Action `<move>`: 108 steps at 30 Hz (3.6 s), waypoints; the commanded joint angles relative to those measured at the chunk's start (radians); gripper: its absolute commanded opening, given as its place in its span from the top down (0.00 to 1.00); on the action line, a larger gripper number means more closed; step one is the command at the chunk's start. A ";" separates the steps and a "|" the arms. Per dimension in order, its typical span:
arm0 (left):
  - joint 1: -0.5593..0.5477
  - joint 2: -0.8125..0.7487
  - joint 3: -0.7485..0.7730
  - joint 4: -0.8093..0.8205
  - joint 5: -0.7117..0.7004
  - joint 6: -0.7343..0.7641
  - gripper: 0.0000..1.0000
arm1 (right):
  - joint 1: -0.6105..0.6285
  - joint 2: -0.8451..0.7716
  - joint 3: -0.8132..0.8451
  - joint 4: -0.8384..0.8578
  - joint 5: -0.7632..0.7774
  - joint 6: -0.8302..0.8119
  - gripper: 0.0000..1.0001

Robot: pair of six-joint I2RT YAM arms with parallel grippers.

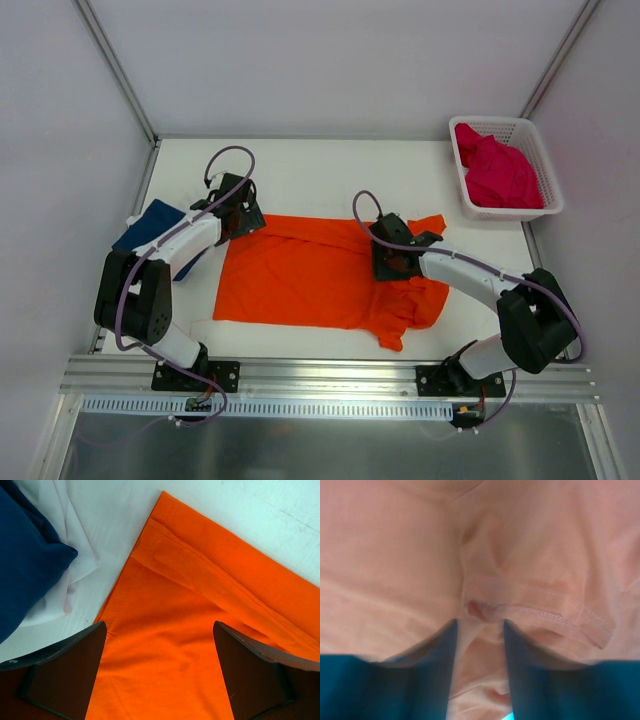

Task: Fold and stack the t-shirts
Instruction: Fold the flattened tshirt in 1/3 of the way

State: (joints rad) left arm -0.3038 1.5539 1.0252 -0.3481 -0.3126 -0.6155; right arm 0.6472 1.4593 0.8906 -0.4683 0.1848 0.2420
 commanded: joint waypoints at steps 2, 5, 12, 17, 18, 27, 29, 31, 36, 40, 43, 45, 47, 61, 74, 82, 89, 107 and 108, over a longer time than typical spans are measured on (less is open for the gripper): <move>0.003 -0.049 -0.013 0.003 0.020 -0.001 0.11 | 0.063 -0.039 0.001 -0.030 0.054 0.043 0.38; 0.003 -0.048 -0.013 0.001 0.010 0.003 0.11 | 0.106 -0.071 0.007 0.008 0.079 0.022 0.27; 0.003 0.034 0.053 0.003 -0.031 0.022 0.13 | 0.111 -0.131 0.094 0.106 -0.016 -0.032 0.22; 0.005 0.162 0.151 0.003 -0.040 0.043 0.15 | 0.114 -0.114 0.122 0.115 -0.030 -0.037 0.23; 0.005 0.202 0.176 0.003 -0.048 0.049 0.16 | 0.114 -0.119 0.111 0.131 -0.034 -0.036 0.23; 0.022 0.328 0.256 0.001 -0.089 0.051 0.21 | 0.118 -0.189 -0.002 0.142 0.005 -0.040 0.26; 0.020 0.328 0.253 0.003 -0.103 0.051 0.21 | 0.117 -0.191 -0.007 0.142 0.008 -0.043 0.26; 0.020 0.324 0.251 0.003 -0.120 0.051 0.21 | 0.118 -0.186 -0.013 0.145 0.008 -0.043 0.27; 0.022 0.321 0.271 0.003 -0.131 0.066 0.21 | 0.118 -0.156 -0.015 0.160 0.001 -0.038 0.27; 0.022 0.351 0.296 0.000 -0.131 0.080 0.21 | 0.118 -0.136 -0.019 0.168 -0.002 -0.030 0.28; 0.022 0.364 0.292 -0.002 -0.125 0.074 0.23 | 0.118 -0.135 -0.024 0.166 0.002 -0.027 0.29; 0.022 0.360 0.283 -0.003 -0.126 0.065 0.26 | 0.118 -0.139 -0.025 0.158 0.010 -0.026 0.29; 0.022 0.357 0.271 -0.009 -0.132 0.060 0.28 | 0.118 -0.143 -0.030 0.158 0.016 -0.024 0.29; 0.023 0.318 0.211 -0.037 -0.143 0.037 0.42 | 0.118 -0.142 -0.048 0.175 0.015 0.000 0.30; 0.022 0.213 0.139 -0.040 -0.152 0.016 0.50 | 0.120 -0.139 -0.055 0.177 0.004 0.006 0.31; 0.023 0.143 0.105 -0.043 -0.155 0.023 0.50 | 0.117 -0.126 -0.058 0.180 -0.004 0.013 0.31; 0.023 0.132 0.067 -0.043 -0.149 0.013 0.51 | 0.118 -0.129 -0.067 0.184 -0.004 0.019 0.31; 0.022 0.236 0.190 -0.043 -0.194 0.046 0.55 | 0.117 -0.154 -0.116 0.192 -0.004 0.026 0.31; 0.022 0.250 0.193 -0.043 -0.195 0.045 0.55 | 0.118 -0.154 -0.119 0.197 -0.004 0.026 0.32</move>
State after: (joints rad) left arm -0.2928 1.7695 1.1809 -0.3809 -0.4797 -0.5865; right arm 0.7593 1.3281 0.7822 -0.2947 0.1787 0.2543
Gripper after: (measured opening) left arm 0.452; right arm 0.688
